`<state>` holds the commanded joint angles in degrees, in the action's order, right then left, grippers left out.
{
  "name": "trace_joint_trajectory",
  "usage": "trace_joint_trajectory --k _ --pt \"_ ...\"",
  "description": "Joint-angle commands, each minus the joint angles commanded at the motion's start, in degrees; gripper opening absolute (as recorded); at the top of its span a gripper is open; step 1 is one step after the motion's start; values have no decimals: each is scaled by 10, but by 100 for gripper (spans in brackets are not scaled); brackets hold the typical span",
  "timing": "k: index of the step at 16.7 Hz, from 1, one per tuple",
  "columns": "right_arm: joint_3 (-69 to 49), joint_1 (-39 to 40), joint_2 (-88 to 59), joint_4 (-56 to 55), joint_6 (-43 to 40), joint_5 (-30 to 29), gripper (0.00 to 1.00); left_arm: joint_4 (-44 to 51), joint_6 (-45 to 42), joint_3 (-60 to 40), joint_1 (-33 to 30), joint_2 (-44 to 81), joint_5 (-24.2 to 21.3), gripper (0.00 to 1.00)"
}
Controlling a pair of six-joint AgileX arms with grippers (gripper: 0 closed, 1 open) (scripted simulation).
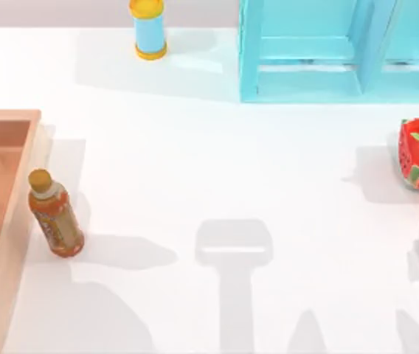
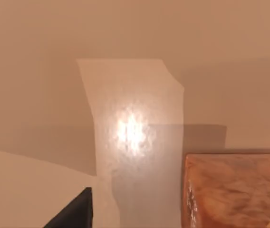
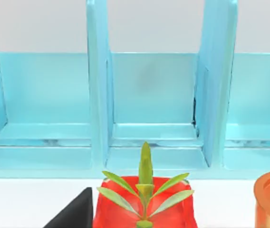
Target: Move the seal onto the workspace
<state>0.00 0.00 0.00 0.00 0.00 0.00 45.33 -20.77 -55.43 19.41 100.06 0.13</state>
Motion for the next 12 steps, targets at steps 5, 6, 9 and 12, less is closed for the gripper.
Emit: trace_joint_trajectory --k 5,6,9,12 --pt "0 0 0 0 0 0 100 0 0 0 0 0 0 77" --pt "0 0 0 0 0 0 100 0 0 0 0 0 0 70" --pt "0 0 0 0 0 0 100 0 0 0 0 0 0 47" --pt "0 0 0 0 0 0 100 0 0 0 0 0 0 25"
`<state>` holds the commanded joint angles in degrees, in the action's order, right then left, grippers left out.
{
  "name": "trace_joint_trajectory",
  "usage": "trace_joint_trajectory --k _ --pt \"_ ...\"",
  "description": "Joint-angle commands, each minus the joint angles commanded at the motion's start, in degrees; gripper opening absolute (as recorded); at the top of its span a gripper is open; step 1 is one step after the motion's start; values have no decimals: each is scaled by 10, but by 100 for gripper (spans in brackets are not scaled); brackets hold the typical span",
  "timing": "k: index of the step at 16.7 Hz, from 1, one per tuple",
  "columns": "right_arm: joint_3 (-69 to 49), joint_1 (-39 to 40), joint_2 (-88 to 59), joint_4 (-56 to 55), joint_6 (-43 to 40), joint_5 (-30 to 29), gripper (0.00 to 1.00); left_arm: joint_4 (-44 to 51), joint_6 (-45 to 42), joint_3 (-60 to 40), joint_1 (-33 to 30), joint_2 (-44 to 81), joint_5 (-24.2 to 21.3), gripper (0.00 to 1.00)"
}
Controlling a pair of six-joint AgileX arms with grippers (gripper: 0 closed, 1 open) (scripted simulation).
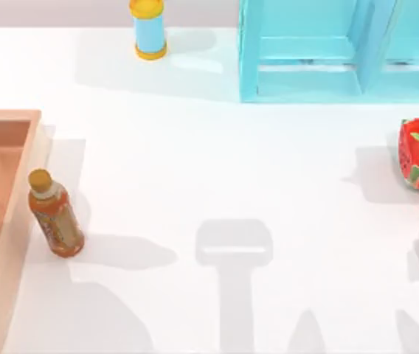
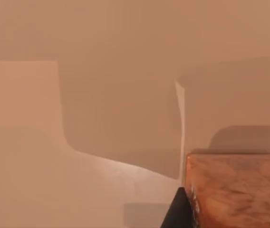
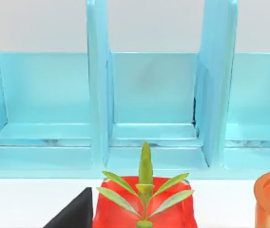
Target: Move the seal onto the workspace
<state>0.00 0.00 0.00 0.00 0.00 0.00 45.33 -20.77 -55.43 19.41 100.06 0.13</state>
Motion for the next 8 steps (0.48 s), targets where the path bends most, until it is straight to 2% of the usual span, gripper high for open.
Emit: trace_joint_trajectory --k 3,8 --pt "0 0 0 0 0 0 100 0 0 0 0 0 0 2" --pt "0 0 0 0 0 0 100 0 0 0 0 0 0 0"
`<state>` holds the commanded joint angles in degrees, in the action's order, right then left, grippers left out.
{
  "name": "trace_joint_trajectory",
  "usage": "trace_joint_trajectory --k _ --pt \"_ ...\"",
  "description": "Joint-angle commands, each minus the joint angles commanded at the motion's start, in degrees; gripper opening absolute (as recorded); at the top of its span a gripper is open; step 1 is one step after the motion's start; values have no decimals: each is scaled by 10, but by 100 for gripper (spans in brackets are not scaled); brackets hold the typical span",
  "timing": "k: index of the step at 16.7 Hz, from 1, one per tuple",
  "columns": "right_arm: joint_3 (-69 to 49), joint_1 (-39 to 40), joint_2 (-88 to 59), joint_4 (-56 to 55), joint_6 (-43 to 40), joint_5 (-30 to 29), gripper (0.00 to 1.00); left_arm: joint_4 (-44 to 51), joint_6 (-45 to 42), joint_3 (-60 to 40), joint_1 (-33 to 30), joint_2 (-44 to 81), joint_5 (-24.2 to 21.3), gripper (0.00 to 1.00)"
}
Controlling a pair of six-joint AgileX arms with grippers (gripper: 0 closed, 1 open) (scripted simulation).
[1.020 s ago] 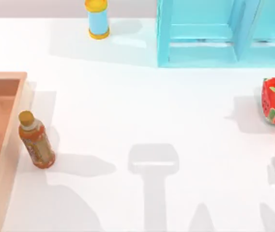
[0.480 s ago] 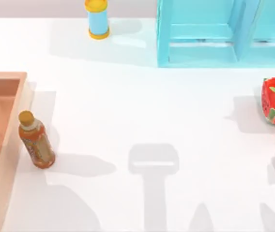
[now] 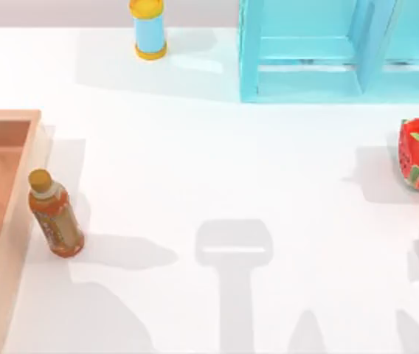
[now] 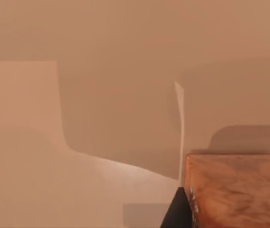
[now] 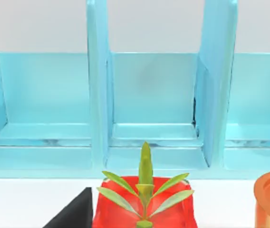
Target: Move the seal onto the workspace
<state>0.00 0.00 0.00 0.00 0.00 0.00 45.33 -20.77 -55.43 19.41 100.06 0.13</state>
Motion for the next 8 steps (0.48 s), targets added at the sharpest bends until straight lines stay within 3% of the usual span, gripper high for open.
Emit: trace_joint_trajectory --k 8 --pt "0 0 0 0 0 0 100 36 -22 -34 -19 -32 3 0"
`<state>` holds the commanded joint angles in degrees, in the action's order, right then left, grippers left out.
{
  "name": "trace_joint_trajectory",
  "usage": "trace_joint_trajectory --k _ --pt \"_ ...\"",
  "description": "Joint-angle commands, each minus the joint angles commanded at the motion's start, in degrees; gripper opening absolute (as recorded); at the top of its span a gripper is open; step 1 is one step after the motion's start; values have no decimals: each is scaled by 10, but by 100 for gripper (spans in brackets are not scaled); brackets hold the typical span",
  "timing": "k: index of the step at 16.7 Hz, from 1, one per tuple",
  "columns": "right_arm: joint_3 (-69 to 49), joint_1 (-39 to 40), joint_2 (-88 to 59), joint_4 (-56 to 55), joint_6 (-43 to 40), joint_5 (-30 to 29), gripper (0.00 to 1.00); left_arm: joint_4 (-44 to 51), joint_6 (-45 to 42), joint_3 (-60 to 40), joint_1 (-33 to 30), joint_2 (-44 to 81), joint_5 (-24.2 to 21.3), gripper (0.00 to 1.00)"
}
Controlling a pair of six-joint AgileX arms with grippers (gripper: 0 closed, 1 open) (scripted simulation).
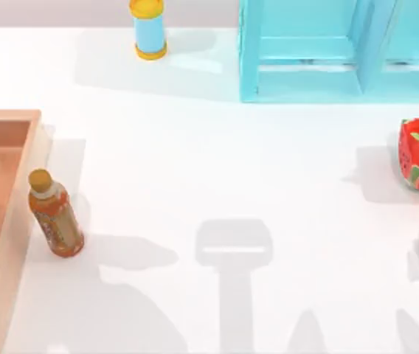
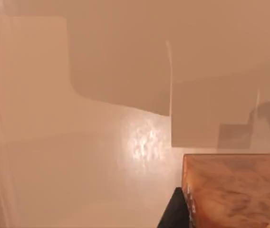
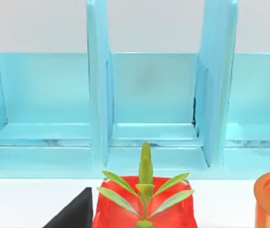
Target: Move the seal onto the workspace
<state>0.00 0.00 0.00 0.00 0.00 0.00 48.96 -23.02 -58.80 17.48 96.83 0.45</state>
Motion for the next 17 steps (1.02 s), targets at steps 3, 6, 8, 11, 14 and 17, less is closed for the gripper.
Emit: trace_joint_trajectory --k 3,6,8,11,14,17 --pt "0 0 0 0 0 0 100 75 20 -71 -53 -53 1 0" --pt "0 0 0 0 0 0 100 160 93 -134 -129 -100 -2 0" --pt "0 0 0 0 0 0 100 218 170 -170 -178 -117 -2 0" --pt "0 0 0 0 0 0 100 278 271 -203 -241 -108 -1 0" --pt "0 0 0 0 0 0 100 303 324 -205 -284 -85 -3 0" --pt "0 0 0 0 0 0 100 310 335 -203 -293 -77 -3 0"
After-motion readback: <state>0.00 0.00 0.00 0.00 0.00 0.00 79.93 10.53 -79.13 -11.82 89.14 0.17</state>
